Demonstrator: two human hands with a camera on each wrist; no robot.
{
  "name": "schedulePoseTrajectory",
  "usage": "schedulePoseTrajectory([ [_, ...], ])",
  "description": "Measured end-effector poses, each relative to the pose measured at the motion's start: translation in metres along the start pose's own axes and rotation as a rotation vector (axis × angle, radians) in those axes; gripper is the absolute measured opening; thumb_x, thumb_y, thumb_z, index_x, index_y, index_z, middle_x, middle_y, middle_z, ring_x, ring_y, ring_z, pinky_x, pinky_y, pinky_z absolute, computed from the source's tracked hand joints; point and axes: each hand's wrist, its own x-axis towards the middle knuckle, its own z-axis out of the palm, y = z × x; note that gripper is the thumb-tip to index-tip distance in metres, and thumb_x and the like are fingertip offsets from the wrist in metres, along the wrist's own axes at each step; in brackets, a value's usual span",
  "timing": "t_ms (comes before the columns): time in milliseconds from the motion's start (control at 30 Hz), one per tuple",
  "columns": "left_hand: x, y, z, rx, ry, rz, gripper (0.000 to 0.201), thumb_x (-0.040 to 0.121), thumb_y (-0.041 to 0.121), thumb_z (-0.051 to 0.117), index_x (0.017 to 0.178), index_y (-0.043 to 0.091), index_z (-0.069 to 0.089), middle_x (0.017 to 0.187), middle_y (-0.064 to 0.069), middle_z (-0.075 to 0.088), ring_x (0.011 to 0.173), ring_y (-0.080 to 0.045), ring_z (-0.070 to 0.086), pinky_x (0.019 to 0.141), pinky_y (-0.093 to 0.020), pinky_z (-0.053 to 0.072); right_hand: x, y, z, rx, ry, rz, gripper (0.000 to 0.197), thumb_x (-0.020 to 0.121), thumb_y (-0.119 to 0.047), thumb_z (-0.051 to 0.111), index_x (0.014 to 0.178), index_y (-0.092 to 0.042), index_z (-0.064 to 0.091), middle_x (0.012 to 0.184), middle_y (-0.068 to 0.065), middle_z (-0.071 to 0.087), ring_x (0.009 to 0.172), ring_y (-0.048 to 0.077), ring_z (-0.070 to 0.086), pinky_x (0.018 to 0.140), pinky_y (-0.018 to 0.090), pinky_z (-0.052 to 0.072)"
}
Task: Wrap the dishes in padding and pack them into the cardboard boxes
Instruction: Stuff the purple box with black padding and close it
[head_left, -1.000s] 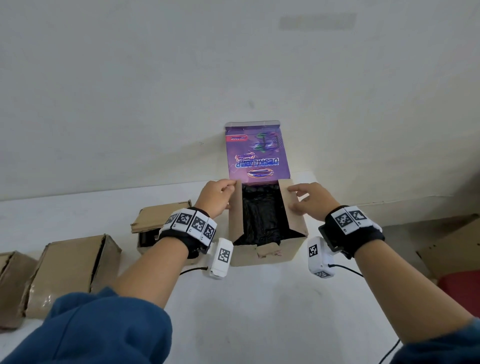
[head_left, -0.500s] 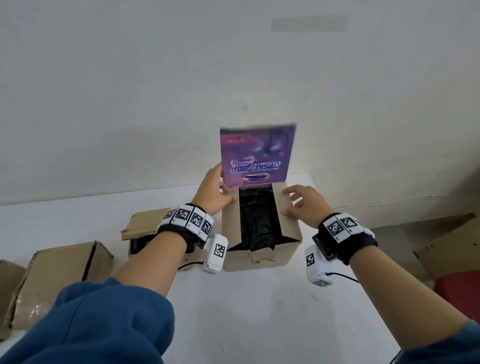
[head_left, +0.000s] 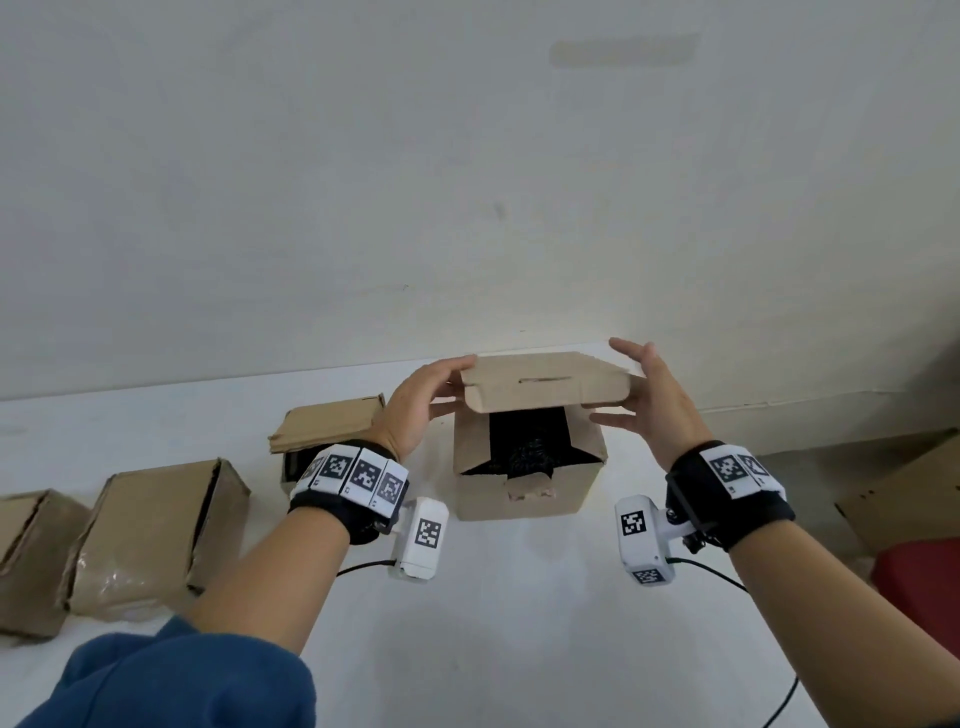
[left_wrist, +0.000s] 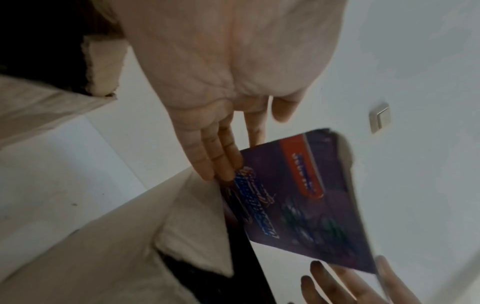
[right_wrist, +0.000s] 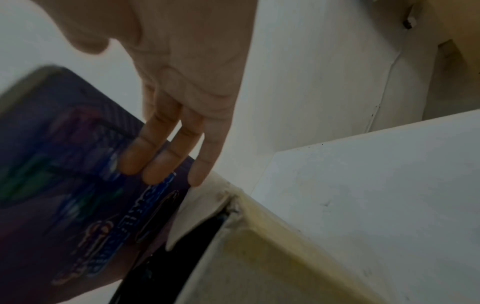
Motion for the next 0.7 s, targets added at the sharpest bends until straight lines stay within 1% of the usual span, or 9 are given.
schedulePoseTrajectory([
  [67,-0.009,0.001,0.002,0.088,-0.039,0.002,0.034,0.102,0.030,0.031,0.119,0.024,0.061,0.116,0.007,0.058,0.105,-0.003,0.056,0.084,-0.008,0.044,-0.006,0.003,-0.001,-0.028,-0.045,-0.049,0.036,0.098,-0.042,0.042,0.115,-0.020,0.063,0.101,0.007,0.065,0.097,0.021,0.063,0.087,0.036,0.054],
  [133,-0.016,-0.003,0.004,0.254,-0.023,0.046,0.030,0.097,0.035,0.046,0.122,0.028,0.059,0.115,0.012,0.058,0.104,0.008,0.051,0.085,-0.002,0.036,-0.009,0.008,-0.003,-0.169,-0.103,-0.123,0.022,0.087,-0.026,0.065,0.108,-0.020,0.067,0.110,0.000,0.066,0.098,0.012,0.062,0.086,0.023,0.053],
  [233,-0.026,-0.013,0.005,0.341,-0.004,0.084,0.033,0.086,0.030,0.066,0.118,0.029,0.062,0.109,0.000,0.062,0.102,0.000,0.056,0.084,-0.001,0.036,-0.014,0.018,-0.008,-0.415,-0.143,-0.181,0.030,0.079,-0.016,0.074,0.103,-0.032,0.065,0.105,-0.003,0.066,0.090,0.009,0.061,0.078,0.013,0.049],
  [300,-0.031,-0.020,0.005,0.372,-0.029,0.080,0.037,0.078,0.028,0.074,0.114,0.030,0.065,0.111,0.000,0.061,0.105,-0.004,0.056,0.086,-0.001,0.037,-0.018,0.025,-0.009,-0.461,-0.121,-0.199,0.030,0.077,-0.016,0.076,0.097,-0.035,0.065,0.093,-0.002,0.066,0.082,0.011,0.060,0.072,0.012,0.048],
  [367,-0.037,-0.023,0.006,0.409,-0.051,0.102,0.042,0.073,0.027,0.080,0.112,0.031,0.066,0.113,0.005,0.061,0.107,-0.003,0.055,0.088,0.000,0.036,-0.022,0.033,-0.008,-0.468,-0.099,-0.207,0.028,0.076,-0.014,0.076,0.093,-0.033,0.065,0.085,-0.003,0.066,0.077,0.012,0.060,0.069,0.014,0.049],
  [467,-0.039,-0.030,0.010,0.403,-0.007,0.118,0.039,0.071,0.023,0.081,0.108,0.030,0.069,0.102,0.002,0.066,0.093,-0.008,0.059,0.083,-0.006,0.041,-0.024,0.041,-0.005,-0.519,-0.043,-0.237,0.025,0.074,-0.015,0.078,0.090,-0.031,0.066,0.080,-0.003,0.063,0.075,0.014,0.058,0.071,0.020,0.048],
  [567,-0.038,-0.033,0.017,0.412,0.018,0.126,0.037,0.072,0.020,0.080,0.107,0.029,0.069,0.080,0.006,0.062,0.073,-0.006,0.054,0.077,-0.012,0.042,-0.022,0.044,-0.005,-0.569,0.001,-0.253,0.022,0.074,-0.014,0.078,0.092,-0.022,0.067,0.074,-0.012,0.057,0.073,0.015,0.052,0.067,0.014,0.044],
  [633,-0.037,-0.034,0.021,0.440,0.037,0.141,0.037,0.073,0.019,0.080,0.107,0.028,0.069,0.075,0.011,0.056,0.070,-0.004,0.052,0.075,-0.008,0.041,-0.022,0.045,-0.004,-0.594,0.017,-0.254,0.021,0.075,-0.013,0.077,0.092,-0.018,0.067,0.073,-0.016,0.054,0.072,0.015,0.050,0.066,0.013,0.042],
  [700,-0.036,-0.035,0.023,0.487,0.041,0.165,0.036,0.075,0.021,0.078,0.108,0.028,0.068,0.079,0.010,0.055,0.074,-0.004,0.052,0.075,-0.006,0.040,-0.022,0.046,-0.004,-0.610,0.037,-0.249,0.019,0.075,-0.014,0.077,0.089,-0.019,0.066,0.073,-0.013,0.052,0.074,0.016,0.050,0.069,0.019,0.043],
])
